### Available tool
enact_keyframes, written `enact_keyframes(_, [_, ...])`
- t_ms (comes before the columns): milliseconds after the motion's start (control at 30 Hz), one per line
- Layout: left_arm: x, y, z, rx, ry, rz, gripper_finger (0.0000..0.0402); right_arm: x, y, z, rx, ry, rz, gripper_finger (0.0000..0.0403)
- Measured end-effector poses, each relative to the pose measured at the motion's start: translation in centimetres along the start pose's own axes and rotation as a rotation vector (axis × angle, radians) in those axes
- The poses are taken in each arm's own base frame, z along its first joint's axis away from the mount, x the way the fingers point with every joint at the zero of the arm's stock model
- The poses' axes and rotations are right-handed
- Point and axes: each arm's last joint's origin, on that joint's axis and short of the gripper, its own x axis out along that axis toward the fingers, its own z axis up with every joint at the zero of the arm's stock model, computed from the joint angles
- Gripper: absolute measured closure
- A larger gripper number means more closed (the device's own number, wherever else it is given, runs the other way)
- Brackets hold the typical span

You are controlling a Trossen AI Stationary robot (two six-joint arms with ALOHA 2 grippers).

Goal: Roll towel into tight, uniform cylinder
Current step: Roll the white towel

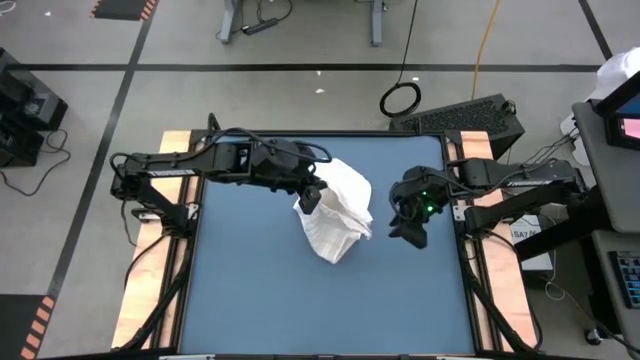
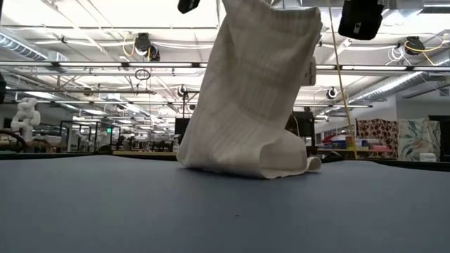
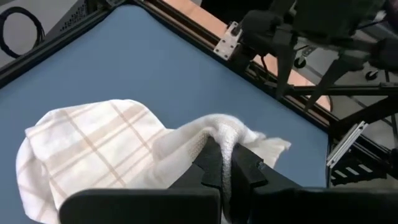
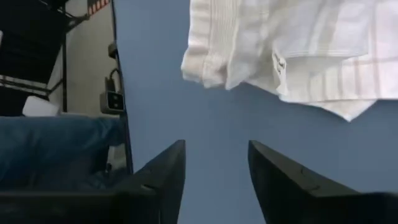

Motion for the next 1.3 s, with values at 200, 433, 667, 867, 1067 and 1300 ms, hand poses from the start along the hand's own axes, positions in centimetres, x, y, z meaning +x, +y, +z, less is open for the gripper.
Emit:
enact_keyframes(200, [0.0,0.0,0.0,0.000,0.002,0.001,0.0397,-0.2,-0.1,0.3,-0.065,-0.067,-0.059,0.0246])
enact_keyframes(433, [0.0,0.0,0.0,0.000,0.001,0.000,0.0397,0.0,0.0,1.3,-0.128,-0.178,-0.120,0.0257])
enact_keyframes(667, [0.0,0.0,0.0,-0.010,0.002,-0.002,0.0397,0.5,-0.2,2.1,-0.141,-0.214,-0.144,0.0257])
enact_keyframes(867, [0.0,0.0,0.0,-0.028,0.002,-0.005,0.0397,0.9,-0.1,3.0,-0.149,-0.274,-0.121,0.0257])
enact_keyframes(1067, [-0.2,0.3,-0.8,-0.069,0.089,0.020,0.0397,1.2,-0.8,3.2,-0.132,-0.256,-0.146,0.0257])
enact_keyframes(1300, [-0.7,0.0,-0.1,-0.074,0.045,-0.007,0.0397,1.1,-0.6,3.5,-0.148,-0.284,-0.139,0.0257])
